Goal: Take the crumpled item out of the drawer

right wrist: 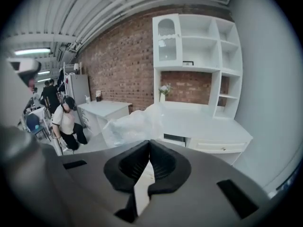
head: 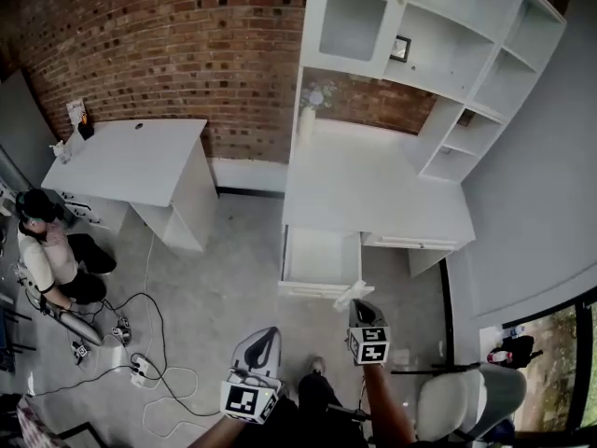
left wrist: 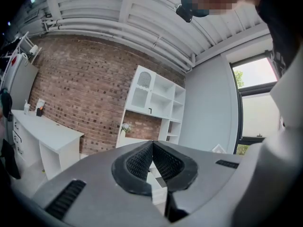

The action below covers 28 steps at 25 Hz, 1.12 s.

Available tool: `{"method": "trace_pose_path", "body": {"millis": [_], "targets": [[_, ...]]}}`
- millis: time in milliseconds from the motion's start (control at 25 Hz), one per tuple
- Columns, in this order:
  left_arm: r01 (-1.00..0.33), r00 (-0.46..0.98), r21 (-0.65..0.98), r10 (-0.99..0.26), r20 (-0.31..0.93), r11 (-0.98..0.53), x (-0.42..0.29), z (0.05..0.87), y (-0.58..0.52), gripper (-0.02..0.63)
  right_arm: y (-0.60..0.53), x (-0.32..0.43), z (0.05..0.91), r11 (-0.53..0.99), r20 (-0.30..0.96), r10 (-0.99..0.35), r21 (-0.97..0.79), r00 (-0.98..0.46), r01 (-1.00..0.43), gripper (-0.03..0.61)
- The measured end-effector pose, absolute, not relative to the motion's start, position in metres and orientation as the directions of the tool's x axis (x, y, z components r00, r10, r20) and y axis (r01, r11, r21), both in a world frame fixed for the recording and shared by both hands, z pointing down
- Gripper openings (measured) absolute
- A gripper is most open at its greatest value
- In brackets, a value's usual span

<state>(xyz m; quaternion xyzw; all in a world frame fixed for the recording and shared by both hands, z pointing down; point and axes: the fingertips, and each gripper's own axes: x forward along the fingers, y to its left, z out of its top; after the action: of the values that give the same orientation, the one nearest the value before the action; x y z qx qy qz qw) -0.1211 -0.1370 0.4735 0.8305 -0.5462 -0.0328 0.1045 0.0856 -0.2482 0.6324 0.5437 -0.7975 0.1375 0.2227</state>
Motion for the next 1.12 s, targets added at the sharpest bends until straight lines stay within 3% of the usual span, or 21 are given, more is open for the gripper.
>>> {"method": "trace_pose_path", "body": {"millis": [280,600,1120], "targets": [[-0.890,0.416,0.250,-0.903,0.103,-0.381,-0.092,0.479,-0.079,0.025,-0.131,0.117,0.563,0.304,0.411,-0.863,-0.039,-0.293,-0.952,0.017],[-0.880,0.447,0.222,-0.890,0.086,-0.421,-0.025,0.474,-0.055,0.025,-0.053,0.148,0.534,0.335,0.330,-0.877,-0.101,-0.349,-0.937,0.017],[-0.888,0.439,0.196,-0.893,0.096,-0.416,0.015,0.467,-0.036,0.025,-0.028,0.175,0.508,0.367,0.247,-0.889,-0.121,-0.386,-0.922,0.017]]}}
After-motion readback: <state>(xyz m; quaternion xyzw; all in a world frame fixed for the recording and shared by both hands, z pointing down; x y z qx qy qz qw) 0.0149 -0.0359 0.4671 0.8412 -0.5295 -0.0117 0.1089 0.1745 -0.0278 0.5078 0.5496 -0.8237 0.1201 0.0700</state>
